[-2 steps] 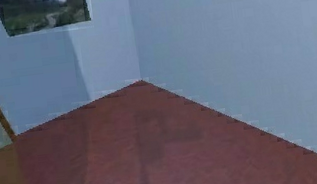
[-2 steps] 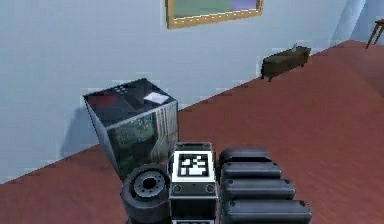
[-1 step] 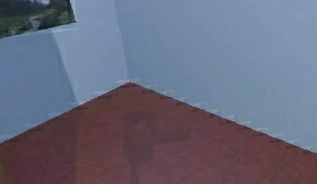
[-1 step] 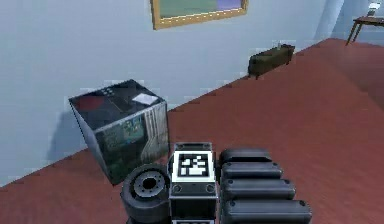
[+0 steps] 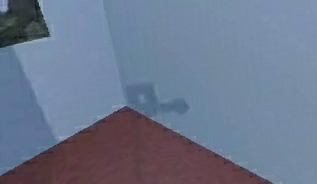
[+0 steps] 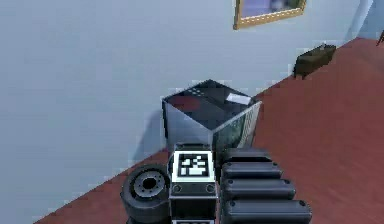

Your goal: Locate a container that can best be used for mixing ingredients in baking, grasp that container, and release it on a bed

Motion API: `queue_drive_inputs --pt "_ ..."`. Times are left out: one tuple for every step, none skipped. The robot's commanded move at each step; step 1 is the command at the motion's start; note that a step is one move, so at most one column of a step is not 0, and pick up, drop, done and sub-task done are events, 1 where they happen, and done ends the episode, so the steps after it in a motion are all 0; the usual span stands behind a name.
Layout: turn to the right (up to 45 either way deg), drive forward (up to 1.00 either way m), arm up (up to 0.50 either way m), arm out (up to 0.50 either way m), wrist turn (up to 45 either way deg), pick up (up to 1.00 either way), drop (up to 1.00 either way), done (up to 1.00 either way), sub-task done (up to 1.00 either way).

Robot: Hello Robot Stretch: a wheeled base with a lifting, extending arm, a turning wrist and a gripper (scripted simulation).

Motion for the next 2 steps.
queue_drive_inputs --pt "-45.0 0.0 0.0 0.0 0.0 0.0 0.0 0.0 0.0" --pt "-27.0 0.0 0.0 0.0 0.0 0.0 0.0 0.0 0.0"
